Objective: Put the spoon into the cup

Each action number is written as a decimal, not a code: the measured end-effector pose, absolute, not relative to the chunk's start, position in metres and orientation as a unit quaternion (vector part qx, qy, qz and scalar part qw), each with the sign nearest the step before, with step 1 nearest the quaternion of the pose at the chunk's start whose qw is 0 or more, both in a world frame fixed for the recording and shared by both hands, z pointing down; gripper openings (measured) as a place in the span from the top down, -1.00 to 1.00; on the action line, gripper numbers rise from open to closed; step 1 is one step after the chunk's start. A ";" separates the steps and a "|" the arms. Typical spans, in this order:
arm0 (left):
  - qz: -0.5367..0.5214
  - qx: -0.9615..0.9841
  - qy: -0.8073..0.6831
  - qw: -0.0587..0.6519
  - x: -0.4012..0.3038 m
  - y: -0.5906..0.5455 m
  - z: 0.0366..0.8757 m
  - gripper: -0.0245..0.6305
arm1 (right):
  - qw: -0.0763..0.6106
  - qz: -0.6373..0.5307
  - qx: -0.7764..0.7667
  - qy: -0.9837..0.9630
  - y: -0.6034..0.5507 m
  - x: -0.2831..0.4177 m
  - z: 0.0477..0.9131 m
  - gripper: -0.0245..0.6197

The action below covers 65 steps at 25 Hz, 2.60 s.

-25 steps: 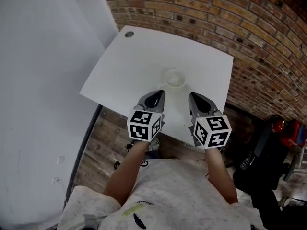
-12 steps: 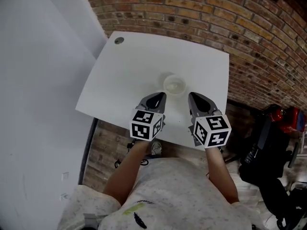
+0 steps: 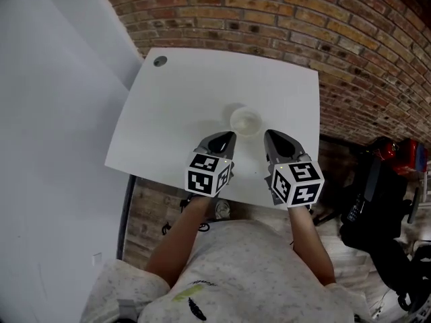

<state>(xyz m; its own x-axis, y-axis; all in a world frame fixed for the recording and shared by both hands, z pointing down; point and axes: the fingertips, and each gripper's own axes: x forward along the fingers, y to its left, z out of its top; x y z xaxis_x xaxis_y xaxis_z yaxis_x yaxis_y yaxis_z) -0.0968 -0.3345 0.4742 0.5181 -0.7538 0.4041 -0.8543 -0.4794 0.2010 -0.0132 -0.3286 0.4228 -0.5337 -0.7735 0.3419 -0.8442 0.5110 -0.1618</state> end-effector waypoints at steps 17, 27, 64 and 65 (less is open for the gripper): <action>0.165 0.871 -0.417 0.198 -0.091 -0.352 0.484 0.91 | 0.123 0.166 0.514 -0.832 -0.328 -0.012 0.428 0.89; 0.183 0.874 -0.404 0.199 -0.086 -0.360 0.493 0.91 | 0.123 0.170 0.528 -0.823 -0.333 -0.005 0.430 0.89; 0.159 0.843 -0.487 0.164 -0.093 -0.329 0.473 0.78 | 0.111 0.163 0.479 -0.855 -0.303 0.005 0.433 0.89; 0.158 0.841 -0.490 0.164 -0.094 -0.325 0.472 0.78 | 0.110 0.163 0.475 -0.858 -0.300 0.004 0.431 0.89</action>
